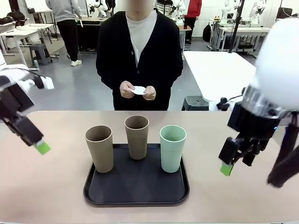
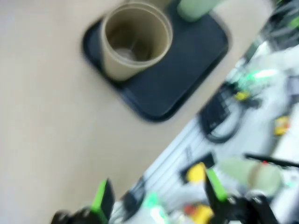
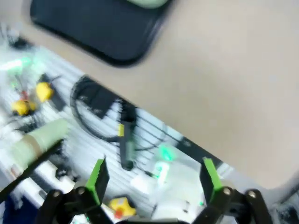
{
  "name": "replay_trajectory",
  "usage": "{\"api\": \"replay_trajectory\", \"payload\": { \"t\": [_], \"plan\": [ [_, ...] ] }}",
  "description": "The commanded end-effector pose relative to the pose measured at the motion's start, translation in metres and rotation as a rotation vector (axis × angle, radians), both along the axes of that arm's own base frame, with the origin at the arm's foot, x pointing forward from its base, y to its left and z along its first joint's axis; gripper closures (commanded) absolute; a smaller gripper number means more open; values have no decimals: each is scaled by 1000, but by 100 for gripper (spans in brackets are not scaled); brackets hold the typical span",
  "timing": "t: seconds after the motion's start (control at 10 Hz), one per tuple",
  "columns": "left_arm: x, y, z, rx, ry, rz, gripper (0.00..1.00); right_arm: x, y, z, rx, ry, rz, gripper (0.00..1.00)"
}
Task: Place coasters on the table and set cups on them.
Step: Pick up one Reusable plastic cup and place it on a coaster set by the human.
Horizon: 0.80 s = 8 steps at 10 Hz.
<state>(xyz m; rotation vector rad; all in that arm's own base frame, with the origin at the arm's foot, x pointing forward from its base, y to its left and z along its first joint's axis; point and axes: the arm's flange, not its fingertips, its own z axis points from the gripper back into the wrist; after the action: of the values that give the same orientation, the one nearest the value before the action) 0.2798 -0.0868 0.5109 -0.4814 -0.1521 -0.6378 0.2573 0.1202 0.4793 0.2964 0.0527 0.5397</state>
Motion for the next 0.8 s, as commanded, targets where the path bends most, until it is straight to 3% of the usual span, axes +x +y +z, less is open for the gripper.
{"api": "replay_trajectory", "payload": {
  "t": [0.0, 0.1, 0.2, 0.3, 0.5, 0.7],
  "plan": [
    [26, 52, 29, -626, 161, 87, 0, 10, -96, 22, 643, 122, -85, 0],
    [47, 80, 22, -817, 234, 176, 0, 14, -143, 18, 858, 136, -134, 0],
    [57, 107, 11, -950, 248, 243, 0, 9, -180, 11, 1003, 116, -160, 0],
    [50, 133, 7, -987, 284, 317, 0, -9, -205, 0, 1138, 154, -190, 0],
    [47, 180, -19, -956, 329, 395, 0, -26, -253, -27, 1290, 139, -228, 0],
    [26, 217, -39, -943, 364, 462, 0, -40, -283, -45, 1370, 116, -285, 0]
  ]
}}
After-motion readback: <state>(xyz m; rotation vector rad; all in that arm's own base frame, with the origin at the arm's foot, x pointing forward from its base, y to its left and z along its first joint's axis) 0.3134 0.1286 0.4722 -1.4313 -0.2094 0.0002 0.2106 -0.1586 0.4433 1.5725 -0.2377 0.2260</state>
